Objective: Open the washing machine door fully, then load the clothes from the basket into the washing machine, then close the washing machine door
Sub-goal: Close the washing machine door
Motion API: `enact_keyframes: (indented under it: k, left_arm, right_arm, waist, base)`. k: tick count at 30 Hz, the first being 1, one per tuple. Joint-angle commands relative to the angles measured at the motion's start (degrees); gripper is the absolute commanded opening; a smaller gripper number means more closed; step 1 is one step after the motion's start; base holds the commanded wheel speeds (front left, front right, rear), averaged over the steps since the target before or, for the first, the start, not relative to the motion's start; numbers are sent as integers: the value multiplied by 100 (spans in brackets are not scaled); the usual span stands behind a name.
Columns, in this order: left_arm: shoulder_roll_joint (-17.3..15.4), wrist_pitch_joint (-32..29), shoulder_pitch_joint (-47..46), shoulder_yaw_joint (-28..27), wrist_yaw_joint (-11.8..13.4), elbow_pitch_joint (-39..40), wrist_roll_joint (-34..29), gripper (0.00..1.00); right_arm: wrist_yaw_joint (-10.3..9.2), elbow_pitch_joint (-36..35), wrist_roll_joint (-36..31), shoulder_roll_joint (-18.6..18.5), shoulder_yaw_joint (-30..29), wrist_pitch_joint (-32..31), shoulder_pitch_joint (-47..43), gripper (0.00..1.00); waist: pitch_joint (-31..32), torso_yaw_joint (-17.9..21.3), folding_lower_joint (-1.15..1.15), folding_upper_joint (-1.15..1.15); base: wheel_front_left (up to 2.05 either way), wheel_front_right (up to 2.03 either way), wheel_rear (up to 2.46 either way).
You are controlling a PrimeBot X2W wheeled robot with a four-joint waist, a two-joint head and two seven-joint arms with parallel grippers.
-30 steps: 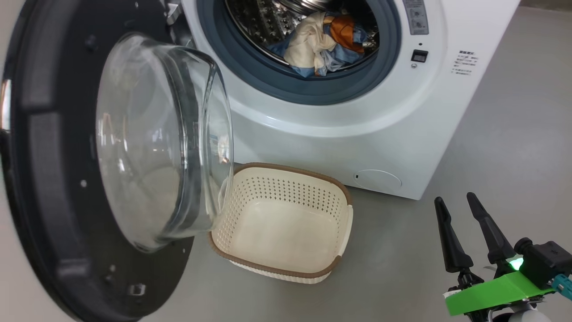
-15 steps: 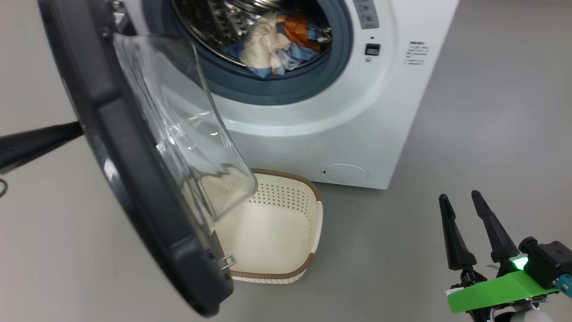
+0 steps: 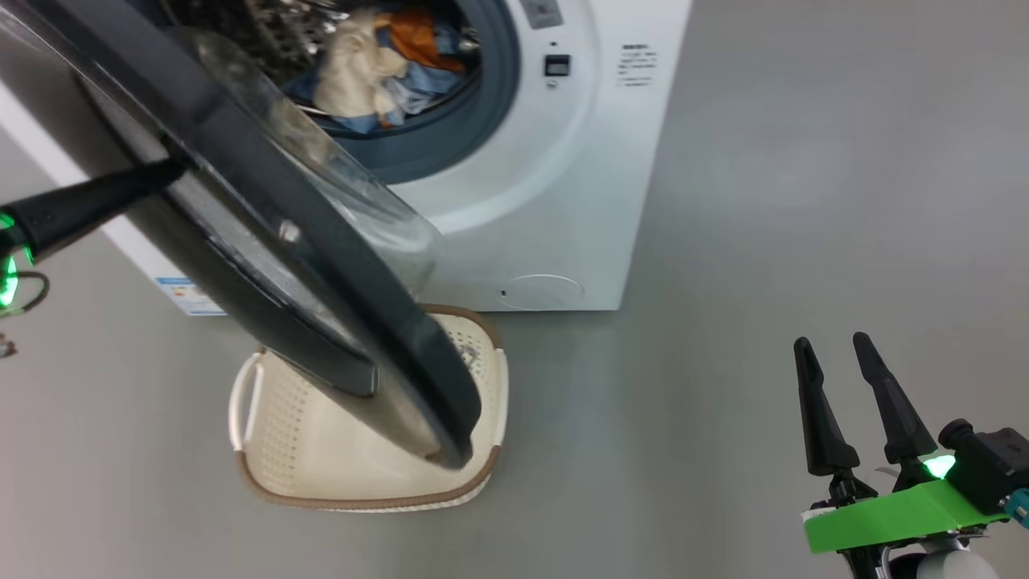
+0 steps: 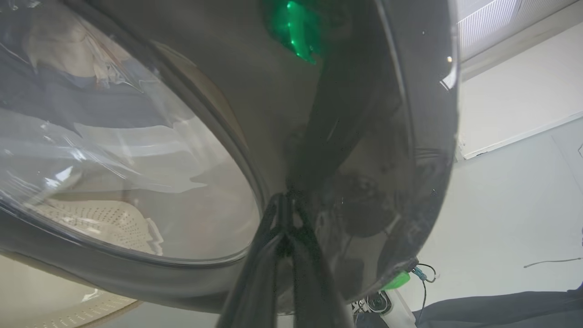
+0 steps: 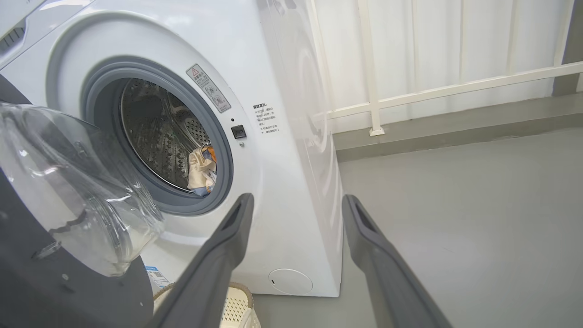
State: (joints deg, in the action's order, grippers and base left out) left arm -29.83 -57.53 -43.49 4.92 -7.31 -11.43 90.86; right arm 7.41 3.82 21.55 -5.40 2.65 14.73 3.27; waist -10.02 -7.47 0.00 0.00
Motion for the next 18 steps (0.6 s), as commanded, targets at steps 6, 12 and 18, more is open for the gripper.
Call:
enact_keyframes:
  k: [6,12,18]
  left_arm:
    - [-145,524,-540,-232,-18,-80,-394,0]
    - [-151,852,-735,-205,-18,-286,-642,0]
    - [-202,1155,-905,-195,-18,-493,-760,0]
  right_arm:
    - [8,-179,-35,63,134,27,257,100]
    - [8,-196,-28,110,119,27,294,100]
    - [8,-207,-16,156,121,27,317,100]
  waist:
    - [-238,654,0,0]
    - [-316,951,0,0]
    - [-377,1164,0,0]
  base:
    - [0,0,0]
    - [0,0,0]
    - [0,0,0]
